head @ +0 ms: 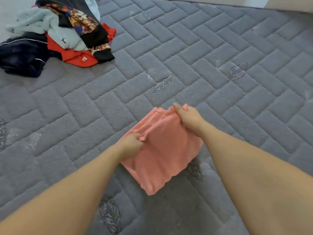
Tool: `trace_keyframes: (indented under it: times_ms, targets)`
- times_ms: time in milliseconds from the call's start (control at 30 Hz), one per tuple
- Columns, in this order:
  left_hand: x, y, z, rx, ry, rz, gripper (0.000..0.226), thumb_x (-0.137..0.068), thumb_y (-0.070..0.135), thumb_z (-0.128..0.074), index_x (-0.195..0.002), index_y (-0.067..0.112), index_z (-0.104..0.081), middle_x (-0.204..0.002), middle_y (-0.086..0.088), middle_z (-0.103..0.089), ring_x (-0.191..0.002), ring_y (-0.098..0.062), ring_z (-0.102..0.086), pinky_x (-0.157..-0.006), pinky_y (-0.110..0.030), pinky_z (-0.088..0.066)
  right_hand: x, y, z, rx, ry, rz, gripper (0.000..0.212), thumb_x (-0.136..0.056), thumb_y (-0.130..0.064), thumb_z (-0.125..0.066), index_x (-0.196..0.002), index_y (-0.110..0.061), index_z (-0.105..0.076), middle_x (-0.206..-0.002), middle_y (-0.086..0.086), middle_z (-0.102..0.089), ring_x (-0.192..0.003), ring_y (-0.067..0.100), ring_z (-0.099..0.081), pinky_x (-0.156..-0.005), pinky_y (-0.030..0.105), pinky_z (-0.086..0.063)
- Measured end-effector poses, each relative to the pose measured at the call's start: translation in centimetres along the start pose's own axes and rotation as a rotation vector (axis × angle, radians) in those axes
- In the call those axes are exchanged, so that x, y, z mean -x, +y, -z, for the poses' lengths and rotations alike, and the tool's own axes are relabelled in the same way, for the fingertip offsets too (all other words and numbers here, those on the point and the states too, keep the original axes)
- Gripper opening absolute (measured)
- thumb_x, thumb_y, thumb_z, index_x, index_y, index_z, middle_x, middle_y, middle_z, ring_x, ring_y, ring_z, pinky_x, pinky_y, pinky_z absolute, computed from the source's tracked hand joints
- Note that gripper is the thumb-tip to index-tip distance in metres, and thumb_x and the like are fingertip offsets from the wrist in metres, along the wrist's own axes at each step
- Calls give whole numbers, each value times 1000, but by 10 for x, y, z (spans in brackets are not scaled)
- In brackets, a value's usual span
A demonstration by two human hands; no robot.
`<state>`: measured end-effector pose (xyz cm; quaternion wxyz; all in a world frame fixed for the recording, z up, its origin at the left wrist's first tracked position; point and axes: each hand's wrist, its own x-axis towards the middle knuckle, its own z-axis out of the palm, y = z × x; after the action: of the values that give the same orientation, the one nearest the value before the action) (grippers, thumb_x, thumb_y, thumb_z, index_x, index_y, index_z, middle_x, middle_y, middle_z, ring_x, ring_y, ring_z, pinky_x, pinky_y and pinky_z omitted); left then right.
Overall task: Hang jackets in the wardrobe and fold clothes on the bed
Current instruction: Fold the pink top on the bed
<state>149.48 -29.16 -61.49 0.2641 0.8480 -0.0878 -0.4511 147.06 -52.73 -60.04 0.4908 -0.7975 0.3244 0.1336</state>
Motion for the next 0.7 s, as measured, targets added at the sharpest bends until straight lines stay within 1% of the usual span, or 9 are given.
trace_keyframes:
  times_ms: [100, 167, 233, 267, 333, 433, 567, 633, 700]
  targets:
    - [-36, -30, 16, -76, 105, 74, 15, -88, 17, -46, -91, 23, -59, -101, -2, -57, -102, -27, -54, -78, -31, -42, -31, -20, -40, 139, -28, 129, 60, -86, -74, -42, -103, -22, -68, -102, -3, -66, -104, 21, -60, -100, 39, -40]
    - [-58, -48, 12, -132, 200, 153, 23, -89, 21, -41, -101, 23, -61, -114, -7, -42, -116, -32, -35, -89, -36, -35, -56, -18, -66, 320, 50, 106, 73, -80, -79, -41, -120, -21, -57, -125, 2, -56, -125, 26, -48, -106, 43, -27]
    - [-74, -64, 2, -131, 235, 199, 20, -90, 26, -42, -107, 25, -51, -126, -7, -32, -119, -31, -27, -93, -37, -31, -72, -4, -87, 438, 94, 36, 79, -79, -74, -48, -132, -16, -44, -136, 7, -42, -134, 30, -34, -108, 43, -24]
    - [-79, -71, -5, -134, 253, 207, 23, -89, 33, -46, -111, 26, -45, -129, -6, -31, -121, -31, -27, -95, -39, -32, -78, 7, -95, 480, 89, 16, 78, -80, -69, -50, -134, -14, -40, -138, 8, -39, -135, 30, -31, -109, 43, -23]
    - [-87, -84, -18, -205, 321, 203, 51, -81, 53, -55, -122, 29, -37, -130, -3, -33, -124, -30, -30, -98, -46, -33, -86, 29, -108, 556, 108, 20, 70, -86, -58, -50, -136, -11, -35, -140, 11, -36, -135, 32, -30, -109, 44, -23]
    - [-94, -91, -21, -253, 366, 194, 73, -70, 66, -60, -127, 27, -37, -125, -2, -40, -122, -30, -36, -96, -44, -33, -94, 46, -116, 609, 197, 69, 57, -93, -52, -47, -130, -10, -40, -138, 13, -42, -133, 34, -35, -107, 46, -25]
    - [-95, -86, -3, -212, 166, 181, 31, -74, 46, -60, -89, 22, -48, -107, 1, -50, -104, -25, -44, -77, -35, -37, -95, 35, -104, 354, 42, 36, 45, -88, -39, -59, -121, -17, -36, -111, 2, -58, -110, 28, -54, -95, 40, -38]
    - [-86, -74, 5, -56, 54, 141, 17, -73, 31, -59, -86, 23, -52, -95, 4, -57, -90, -17, -55, -65, -30, -40, -88, 26, -90, 144, -93, -16, 32, -80, -23, -65, -108, -19, -49, -87, -6, -60, -85, 16, -61, -71, 24, -49]
    - [-69, -54, 11, 12, 24, 114, 15, -71, 24, -55, -87, 24, -53, -89, 3, -60, -80, -14, -58, -58, -28, -39, -75, 11, -71, 135, -190, -57, 9, -67, -17, -65, -76, -19, -63, -62, -5, -60, -52, 9, -57, -44, 17, -40]
